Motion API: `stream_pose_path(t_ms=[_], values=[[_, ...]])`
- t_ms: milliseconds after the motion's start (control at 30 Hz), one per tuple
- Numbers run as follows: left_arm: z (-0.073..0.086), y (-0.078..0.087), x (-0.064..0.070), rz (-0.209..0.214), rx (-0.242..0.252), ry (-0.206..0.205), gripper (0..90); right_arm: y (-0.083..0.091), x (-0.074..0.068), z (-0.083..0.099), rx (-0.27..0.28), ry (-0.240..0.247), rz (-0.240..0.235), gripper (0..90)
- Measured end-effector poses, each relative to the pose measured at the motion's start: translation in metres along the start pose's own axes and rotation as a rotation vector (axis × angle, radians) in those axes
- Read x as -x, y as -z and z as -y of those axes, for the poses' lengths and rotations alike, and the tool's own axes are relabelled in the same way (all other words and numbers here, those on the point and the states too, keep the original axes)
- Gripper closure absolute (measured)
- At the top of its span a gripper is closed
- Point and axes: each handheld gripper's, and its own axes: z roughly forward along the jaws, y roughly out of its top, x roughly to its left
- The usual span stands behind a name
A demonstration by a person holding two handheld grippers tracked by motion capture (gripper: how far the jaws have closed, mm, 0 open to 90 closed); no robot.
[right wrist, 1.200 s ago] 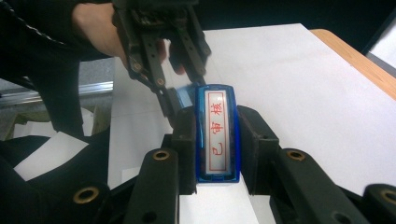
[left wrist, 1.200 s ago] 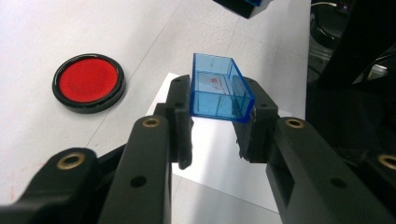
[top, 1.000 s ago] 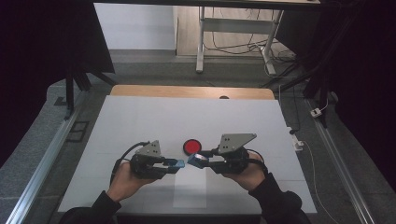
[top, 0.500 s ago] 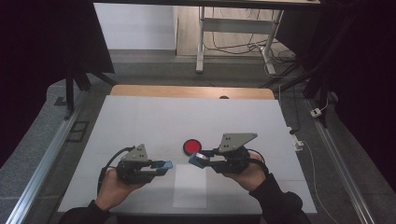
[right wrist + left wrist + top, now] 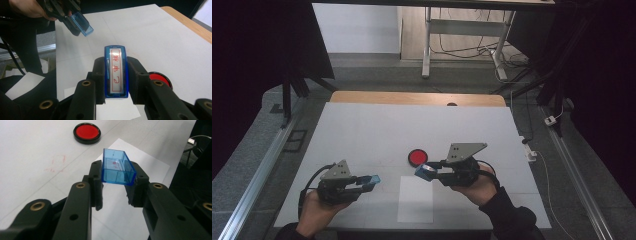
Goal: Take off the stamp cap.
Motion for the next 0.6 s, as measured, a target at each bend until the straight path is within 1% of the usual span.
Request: stream_pose_path(t_ms=[100,167,267,367,500,600], values=[[0.007,0.006,0.0,-0.009,0.005,0.017,68.6,0.001,0.0,0.0,-0.004,-0.003,-0.003,70.3],[0.012,0.01,-0.001,-0.023,0.008,0.019,68.7,0.001,0.0,0.001,-0.011,-0.002,0.002,70.3],[0.018,0.016,-0.002,-0.032,0.009,0.047,68.7,0.001,0.0,0.001,-0.008,0.0,0.001,70.3],[0.023,0.02,-0.003,-0.044,0.006,0.063,68.6,0.001,0.0,0.002,-0.006,-0.003,0.003,70.3],[0.031,0.027,-0.003,-0.059,0.007,0.071,68.6,0.001,0.0,0.002,-0.006,-0.005,0.01,70.3],[0.037,0.032,-0.003,-0.067,0.008,0.097,68.6,0.001,0.0,0.003,-0.006,0.0,0.018,70.3]])
